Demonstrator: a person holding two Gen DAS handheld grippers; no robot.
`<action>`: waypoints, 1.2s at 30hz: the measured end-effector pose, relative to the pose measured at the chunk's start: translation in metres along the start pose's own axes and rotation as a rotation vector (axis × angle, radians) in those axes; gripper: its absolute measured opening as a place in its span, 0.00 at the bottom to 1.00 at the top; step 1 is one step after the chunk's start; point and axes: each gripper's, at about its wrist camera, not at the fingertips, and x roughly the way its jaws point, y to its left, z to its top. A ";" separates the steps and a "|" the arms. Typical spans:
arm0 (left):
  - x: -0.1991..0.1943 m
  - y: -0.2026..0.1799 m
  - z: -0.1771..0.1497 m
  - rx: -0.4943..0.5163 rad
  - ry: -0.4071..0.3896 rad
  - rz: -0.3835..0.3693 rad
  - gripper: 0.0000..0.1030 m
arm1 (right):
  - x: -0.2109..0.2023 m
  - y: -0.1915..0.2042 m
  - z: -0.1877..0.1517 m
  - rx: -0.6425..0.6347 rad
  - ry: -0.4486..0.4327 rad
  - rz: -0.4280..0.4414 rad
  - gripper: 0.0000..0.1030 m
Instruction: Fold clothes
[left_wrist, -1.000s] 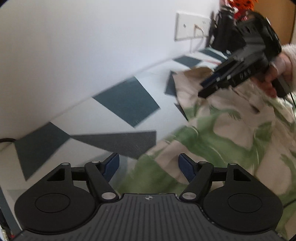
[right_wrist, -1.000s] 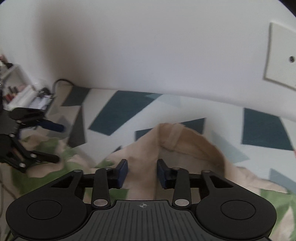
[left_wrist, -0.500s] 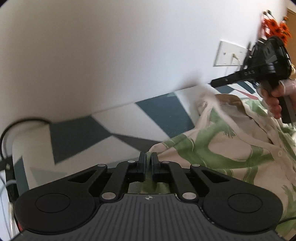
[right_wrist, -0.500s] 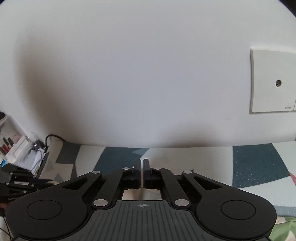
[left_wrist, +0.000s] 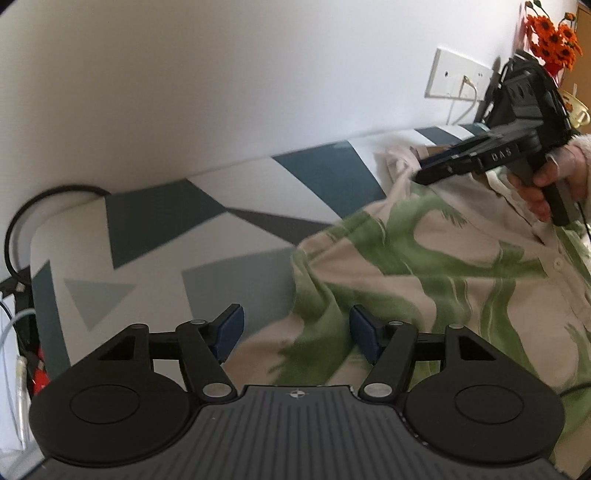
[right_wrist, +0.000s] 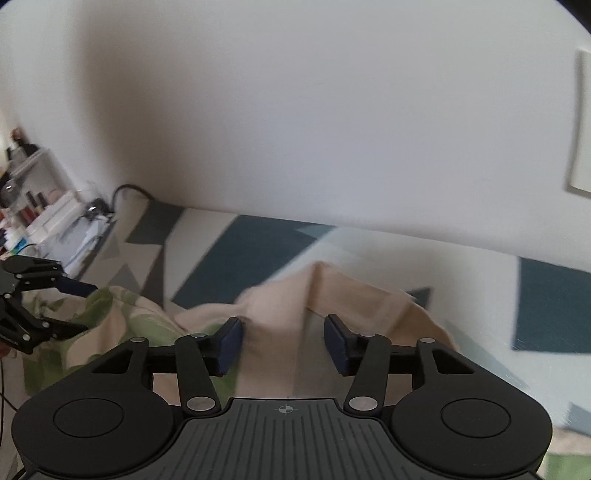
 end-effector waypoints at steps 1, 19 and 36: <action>0.000 -0.001 -0.002 0.002 0.003 -0.002 0.63 | 0.002 0.002 0.001 -0.005 0.005 0.021 0.46; -0.017 -0.005 -0.003 -0.026 -0.064 0.034 0.08 | -0.020 -0.024 0.002 0.163 -0.033 0.360 0.15; -0.028 -0.012 -0.012 -0.071 -0.130 0.105 0.07 | 0.004 -0.024 -0.011 0.083 0.021 0.210 0.31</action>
